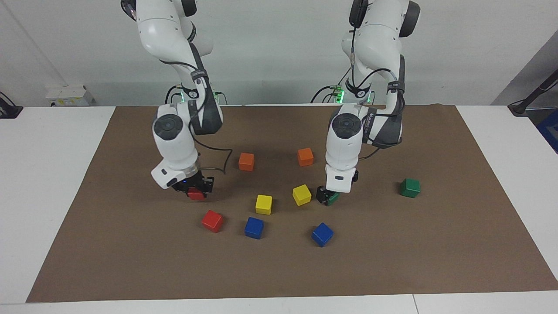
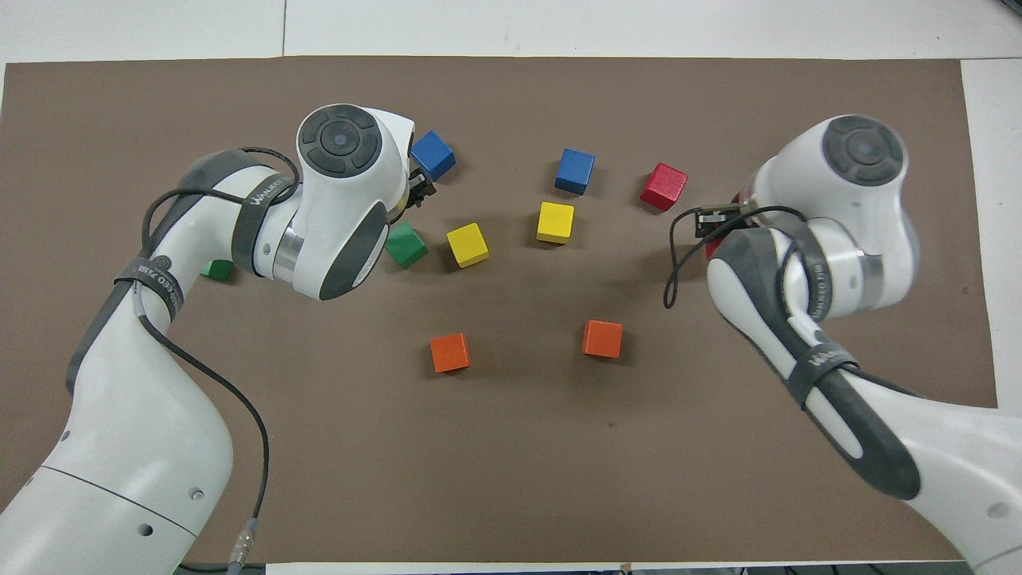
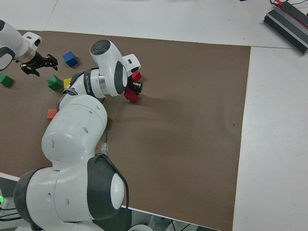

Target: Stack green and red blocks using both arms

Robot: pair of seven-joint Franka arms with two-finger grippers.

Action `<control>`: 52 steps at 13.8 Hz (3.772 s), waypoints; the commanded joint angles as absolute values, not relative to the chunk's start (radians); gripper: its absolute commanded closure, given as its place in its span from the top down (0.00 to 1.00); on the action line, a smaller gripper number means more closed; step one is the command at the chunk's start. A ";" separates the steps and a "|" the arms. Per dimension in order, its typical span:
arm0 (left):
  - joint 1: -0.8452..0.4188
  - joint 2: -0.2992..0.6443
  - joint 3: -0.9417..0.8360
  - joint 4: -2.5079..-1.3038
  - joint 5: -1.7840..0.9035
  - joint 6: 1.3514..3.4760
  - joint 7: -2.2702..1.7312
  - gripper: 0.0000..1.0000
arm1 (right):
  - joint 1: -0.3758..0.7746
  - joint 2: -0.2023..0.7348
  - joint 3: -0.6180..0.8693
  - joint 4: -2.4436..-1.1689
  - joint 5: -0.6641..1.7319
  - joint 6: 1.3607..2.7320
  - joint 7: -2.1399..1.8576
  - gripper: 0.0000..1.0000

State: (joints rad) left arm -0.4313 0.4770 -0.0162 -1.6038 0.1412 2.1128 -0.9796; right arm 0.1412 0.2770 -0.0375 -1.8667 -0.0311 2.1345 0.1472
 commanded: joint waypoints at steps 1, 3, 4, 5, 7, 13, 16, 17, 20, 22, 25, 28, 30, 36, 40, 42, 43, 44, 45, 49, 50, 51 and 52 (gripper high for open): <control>-0.428 0.443 -0.015 -1.692 0.166 2.205 -0.996 1.00 | 0.014 0.189 -0.025 -1.910 -0.046 2.080 -0.051 0.00; -0.436 0.417 -0.017 -1.788 0.164 2.299 -1.005 1.00 | -0.037 0.190 -0.026 -1.956 -0.046 2.193 -0.103 0.00; -0.439 0.414 -0.018 -1.799 0.163 2.309 -1.006 1.00 | -0.047 0.208 -0.029 -1.963 -0.048 2.213 -0.075 0.00; -0.439 0.413 -0.020 -1.802 0.163 2.307 -1.003 1.00 | -0.066 0.234 -0.029 -1.963 -0.052 2.226 -0.069 0.00; -0.439 0.407 -0.018 -1.822 0.164 2.316 -0.999 1.00 | -0.089 0.268 -0.029 -1.974 -0.072 2.262 -0.075 0.00; -0.451 0.402 -0.018 -1.855 0.163 2.349 -1.092 0.21 | -0.115 0.324 -0.028 -1.976 -0.078 2.330 -0.077 0.00; -0.453 0.394 -0.014 -1.815 0.169 2.256 -1.057 0.00 | -0.139 0.324 -0.026 -1.977 -0.077 2.345 -0.069 0.48; -0.424 0.344 -0.012 -1.798 0.169 2.185 -0.928 0.00 | -0.144 0.324 -0.026 -1.976 -0.077 2.345 -0.071 0.99; -0.229 0.206 -0.017 -1.812 0.074 2.014 -0.440 0.00 | -0.146 0.318 -0.026 -1.968 -0.077 2.324 -0.075 1.00; -0.120 0.175 -0.015 -1.815 0.032 1.967 -0.161 0.00 | -0.138 0.308 -0.029 -1.945 -0.080 2.268 -0.077 1.00; -0.005 0.170 -0.015 -1.858 0.017 2.017 0.120 0.00 | -0.075 0.320 -0.029 -1.774 -0.101 2.090 -0.064 1.00; 0.023 0.208 -0.014 -1.864 -0.002 2.046 0.274 0.00 | 0.018 0.382 -0.029 -1.616 -0.103 2.008 0.021 1.00; 0.025 0.227 -0.014 -1.864 -0.002 2.072 0.310 0.00 | 0.098 0.422 -0.029 -1.568 -0.095 2.009 0.177 1.00; 0.023 0.271 -0.014 -1.864 -0.002 2.134 0.334 0.00 | 0.216 0.658 -0.025 -1.290 -0.089 1.990 0.638 1.00; 0.023 0.270 -0.014 -1.882 -0.002 2.151 0.345 0.00 | 0.238 0.739 -0.025 -1.223 -0.091 2.023 0.673 1.00; 0.021 0.270 -0.014 -1.894 -0.002 2.160 0.347 0.00 | 0.241 0.744 -0.023 -1.233 -0.091 2.043 0.676 1.00; 0.023 0.270 -0.014 -1.904 -0.002 2.167 0.350 0.00 | 0.244 0.742 -0.023 -1.244 -0.092 2.081 0.676 1.00; 0.023 0.270 -0.014 -1.907 -0.002 2.172 0.368 0.00 | 0.245 0.736 -0.023 -1.296 -0.095 2.112 0.676 1.00; 0.025 0.268 -0.014 -1.907 -0.002 2.171 0.383 0.00 | 0.247 0.723 -0.023 -1.345 -0.097 2.129 0.672 1.00; 0.026 0.265 -0.014 -1.916 -0.002 2.171 0.379 1.00 | 0.241 0.689 -0.023 -1.426 -0.095 2.154 0.635 1.00; 0.026 0.265 -0.014 -1.917 -0.002 2.169 0.379 1.00 | 0.241 0.686 -0.023 -1.445 -0.097 2.167 0.634 0.90; 0.026 0.265 -0.014 -1.917 -0.002 2.169 0.379 1.00 | 0.241 0.686 -0.023 -1.447 -0.095 2.168 0.629 0.51; 0.026 0.265 -0.014 -1.917 -0.002 2.168 0.377 1.00 | 0.239 0.684 -0.023 -1.447 -0.092 2.163 0.629 0.03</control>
